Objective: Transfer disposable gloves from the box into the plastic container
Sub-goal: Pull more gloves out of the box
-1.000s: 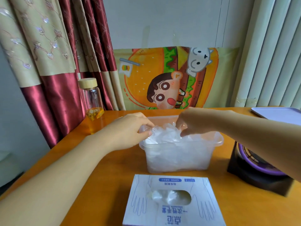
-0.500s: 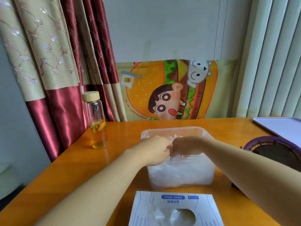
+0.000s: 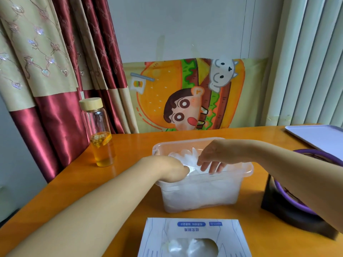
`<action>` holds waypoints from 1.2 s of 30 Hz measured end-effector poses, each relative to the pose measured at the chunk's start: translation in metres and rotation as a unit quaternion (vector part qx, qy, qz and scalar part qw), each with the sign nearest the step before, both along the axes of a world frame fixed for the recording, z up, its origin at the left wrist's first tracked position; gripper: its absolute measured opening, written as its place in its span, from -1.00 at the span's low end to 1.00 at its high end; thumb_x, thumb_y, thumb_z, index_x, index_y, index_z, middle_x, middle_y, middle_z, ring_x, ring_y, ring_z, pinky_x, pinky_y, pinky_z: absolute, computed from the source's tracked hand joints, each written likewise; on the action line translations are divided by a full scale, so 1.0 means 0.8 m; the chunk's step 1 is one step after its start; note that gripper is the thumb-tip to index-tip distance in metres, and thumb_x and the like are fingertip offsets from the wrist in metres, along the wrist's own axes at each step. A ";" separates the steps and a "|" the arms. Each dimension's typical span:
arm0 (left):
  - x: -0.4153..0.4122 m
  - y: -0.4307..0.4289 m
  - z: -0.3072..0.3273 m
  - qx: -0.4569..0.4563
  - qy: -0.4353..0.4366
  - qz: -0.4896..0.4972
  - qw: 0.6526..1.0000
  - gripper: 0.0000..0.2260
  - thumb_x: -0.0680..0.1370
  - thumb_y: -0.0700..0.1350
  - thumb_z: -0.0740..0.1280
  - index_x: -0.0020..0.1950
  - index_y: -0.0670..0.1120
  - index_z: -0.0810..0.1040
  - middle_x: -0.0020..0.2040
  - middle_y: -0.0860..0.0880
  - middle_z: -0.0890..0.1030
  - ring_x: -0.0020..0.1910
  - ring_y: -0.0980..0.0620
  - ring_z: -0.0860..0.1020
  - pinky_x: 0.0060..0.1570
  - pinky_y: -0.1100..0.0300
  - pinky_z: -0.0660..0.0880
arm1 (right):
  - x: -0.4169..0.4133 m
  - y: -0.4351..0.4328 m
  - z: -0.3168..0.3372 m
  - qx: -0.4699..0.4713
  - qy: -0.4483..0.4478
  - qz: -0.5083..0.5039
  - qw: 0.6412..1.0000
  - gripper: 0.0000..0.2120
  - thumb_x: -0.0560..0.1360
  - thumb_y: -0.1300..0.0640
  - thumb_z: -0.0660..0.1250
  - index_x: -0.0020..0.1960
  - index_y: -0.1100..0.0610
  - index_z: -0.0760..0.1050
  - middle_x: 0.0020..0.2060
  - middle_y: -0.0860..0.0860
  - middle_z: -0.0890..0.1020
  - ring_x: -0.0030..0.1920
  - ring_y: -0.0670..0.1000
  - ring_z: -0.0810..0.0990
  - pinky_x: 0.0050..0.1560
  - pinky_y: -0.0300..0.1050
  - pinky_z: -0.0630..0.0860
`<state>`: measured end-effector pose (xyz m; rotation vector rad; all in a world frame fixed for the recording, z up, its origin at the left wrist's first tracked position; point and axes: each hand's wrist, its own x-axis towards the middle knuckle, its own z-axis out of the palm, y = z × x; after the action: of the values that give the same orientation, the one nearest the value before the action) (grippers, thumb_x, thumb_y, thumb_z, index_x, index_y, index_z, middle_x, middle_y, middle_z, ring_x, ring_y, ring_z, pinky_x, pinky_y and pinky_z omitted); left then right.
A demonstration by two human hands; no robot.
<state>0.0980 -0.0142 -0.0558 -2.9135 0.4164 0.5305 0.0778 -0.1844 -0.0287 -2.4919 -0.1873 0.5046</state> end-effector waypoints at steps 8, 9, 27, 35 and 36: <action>-0.008 0.032 0.011 -0.129 -0.065 -0.035 0.989 -0.47 0.66 0.02 -0.19 0.26 0.05 0.56 0.42 0.01 0.42 0.52 -0.05 0.14 0.37 -0.23 -0.45 | -0.022 0.033 -0.013 -0.122 0.105 0.050 0.986 -0.34 0.64 -0.14 -0.22 0.25 0.20 0.53 0.22 0.10 0.58 0.27 0.09 0.49 0.46 0.01 0.14; -0.008 0.038 0.011 -0.140 -0.074 -0.034 0.987 -0.46 0.66 0.03 -0.19 0.24 0.08 0.59 0.44 0.01 0.39 0.52 -0.03 0.12 0.36 -0.22 -0.46 | -0.020 0.034 -0.012 -0.123 0.115 0.046 0.985 -0.35 0.65 -0.13 -0.22 0.26 0.20 0.53 0.23 0.11 0.58 0.29 0.10 0.48 0.48 0.06 0.12; 0.014 0.056 0.015 -0.148 -0.191 -0.011 0.970 -0.55 0.64 0.02 -0.08 0.15 0.00 0.60 0.43 0.09 0.29 0.53 0.05 -0.09 0.37 -0.26 -0.41 | -0.035 0.017 0.021 -0.038 -0.256 0.046 0.965 -0.72 0.59 0.01 0.21 0.14 0.08 0.62 -0.03 -0.13 0.64 -0.03 -0.08 0.63 -0.04 -0.28 0.55; 0.010 0.111 0.024 -0.394 -0.240 0.057 0.885 -0.82 0.60 -0.02 0.20 0.02 0.09 0.61 0.32 0.00 0.48 0.30 -0.04 0.44 0.30 0.04 0.34 | -0.118 0.036 0.009 -0.103 -0.281 0.181 0.937 -0.81 0.56 0.06 0.29 0.12 -0.09 0.61 -0.14 -0.29 0.55 -0.14 -0.25 0.54 -0.11 -0.39 0.47; -0.004 0.114 0.019 -0.422 -0.260 0.057 0.866 -0.82 0.61 -0.06 0.22 0.10 0.04 0.60 0.29 -0.01 0.48 0.28 -0.01 0.45 0.22 0.15 0.34 | -0.125 0.039 -0.004 -0.142 -0.233 0.212 0.938 -0.78 0.57 0.05 0.27 0.17 -0.11 0.58 -0.11 -0.28 0.54 -0.12 -0.26 0.51 -0.11 -0.41 0.43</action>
<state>0.0950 0.0766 -0.0404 -3.7087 0.4812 -0.6156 -0.0222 -0.1532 -0.0319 -2.8270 -0.9113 0.0952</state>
